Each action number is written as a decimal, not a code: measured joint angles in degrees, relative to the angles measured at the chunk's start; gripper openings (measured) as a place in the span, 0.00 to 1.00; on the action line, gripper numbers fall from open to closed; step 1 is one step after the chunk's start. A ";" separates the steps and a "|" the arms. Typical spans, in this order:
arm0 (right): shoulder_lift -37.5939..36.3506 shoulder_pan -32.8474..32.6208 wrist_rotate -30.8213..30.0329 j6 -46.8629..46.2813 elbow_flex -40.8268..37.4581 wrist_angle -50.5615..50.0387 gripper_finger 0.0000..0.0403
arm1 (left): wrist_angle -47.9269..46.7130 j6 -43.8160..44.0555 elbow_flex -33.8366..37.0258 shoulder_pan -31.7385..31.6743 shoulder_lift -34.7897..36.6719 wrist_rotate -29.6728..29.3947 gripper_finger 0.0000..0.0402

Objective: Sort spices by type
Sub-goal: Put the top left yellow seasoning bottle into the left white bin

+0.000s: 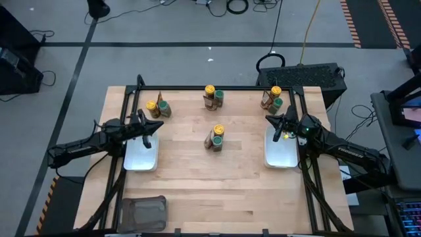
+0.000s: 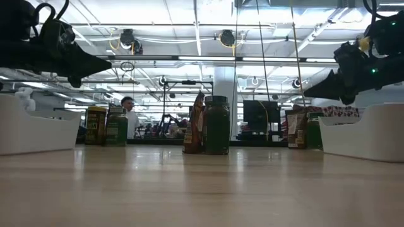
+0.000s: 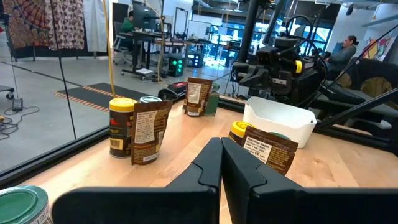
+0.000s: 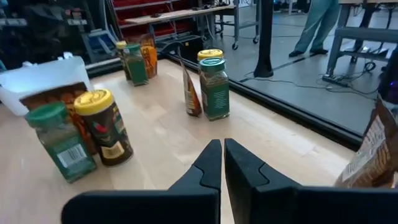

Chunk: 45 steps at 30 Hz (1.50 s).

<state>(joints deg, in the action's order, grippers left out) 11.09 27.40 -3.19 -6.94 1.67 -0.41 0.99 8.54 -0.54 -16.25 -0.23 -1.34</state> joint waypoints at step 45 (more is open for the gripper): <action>17.82 -7.49 7.71 -0.67 20.82 23.70 0.00 | 5.86 17.23 -15.14 0.41 -9.29 -2.73 0.03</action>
<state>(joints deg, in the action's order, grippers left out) 28.91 19.91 4.52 -7.61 22.49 23.29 6.85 25.77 -15.67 -15.84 -9.52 -4.07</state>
